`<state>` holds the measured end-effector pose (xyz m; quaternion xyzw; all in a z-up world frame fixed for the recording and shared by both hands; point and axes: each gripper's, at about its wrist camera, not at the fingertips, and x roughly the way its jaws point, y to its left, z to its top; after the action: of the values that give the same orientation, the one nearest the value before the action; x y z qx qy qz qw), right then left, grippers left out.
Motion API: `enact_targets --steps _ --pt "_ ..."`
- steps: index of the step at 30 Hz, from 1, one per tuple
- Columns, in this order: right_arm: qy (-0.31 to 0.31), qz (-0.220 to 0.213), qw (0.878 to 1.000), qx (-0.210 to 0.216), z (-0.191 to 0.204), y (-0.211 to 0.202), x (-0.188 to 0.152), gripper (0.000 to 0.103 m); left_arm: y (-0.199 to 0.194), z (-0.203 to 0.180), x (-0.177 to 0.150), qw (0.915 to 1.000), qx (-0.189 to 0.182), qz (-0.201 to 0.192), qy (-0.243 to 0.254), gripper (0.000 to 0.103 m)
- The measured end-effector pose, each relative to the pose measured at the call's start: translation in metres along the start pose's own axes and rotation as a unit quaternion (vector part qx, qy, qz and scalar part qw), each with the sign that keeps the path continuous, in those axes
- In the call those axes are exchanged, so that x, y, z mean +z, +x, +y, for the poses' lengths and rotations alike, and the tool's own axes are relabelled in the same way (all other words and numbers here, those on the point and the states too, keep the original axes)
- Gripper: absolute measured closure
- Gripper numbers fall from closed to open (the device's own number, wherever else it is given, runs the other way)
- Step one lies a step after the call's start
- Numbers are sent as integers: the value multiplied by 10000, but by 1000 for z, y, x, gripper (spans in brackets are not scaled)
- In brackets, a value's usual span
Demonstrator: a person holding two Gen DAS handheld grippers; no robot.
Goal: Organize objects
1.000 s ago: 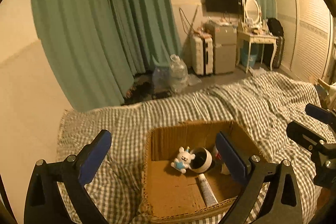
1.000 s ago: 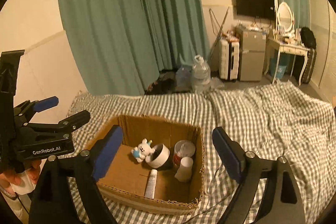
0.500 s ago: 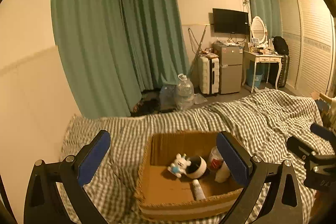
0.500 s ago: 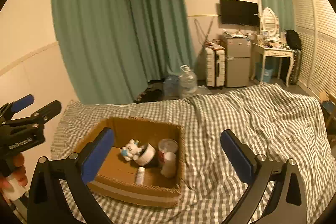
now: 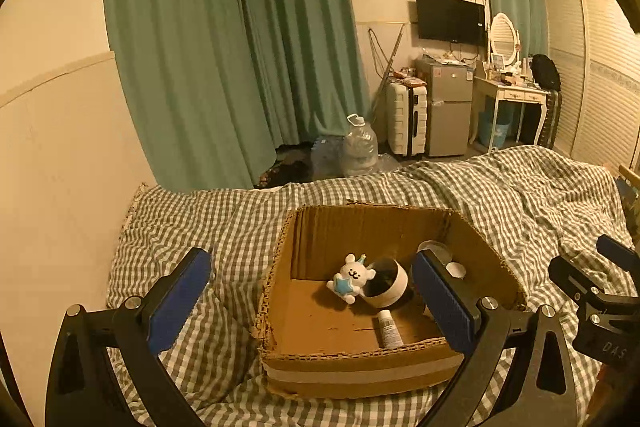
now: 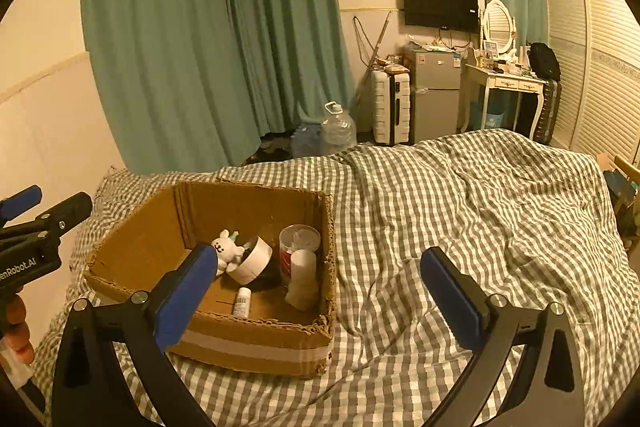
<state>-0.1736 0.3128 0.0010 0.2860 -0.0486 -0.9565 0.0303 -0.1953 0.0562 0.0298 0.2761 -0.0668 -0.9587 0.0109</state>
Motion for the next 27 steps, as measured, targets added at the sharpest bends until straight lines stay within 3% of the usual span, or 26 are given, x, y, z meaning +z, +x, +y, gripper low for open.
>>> enact_targets --steps 27 --pt "40 -31 9999 -159 3 3 -10 1 -4 7 -8 10000 21 13 -43 0"
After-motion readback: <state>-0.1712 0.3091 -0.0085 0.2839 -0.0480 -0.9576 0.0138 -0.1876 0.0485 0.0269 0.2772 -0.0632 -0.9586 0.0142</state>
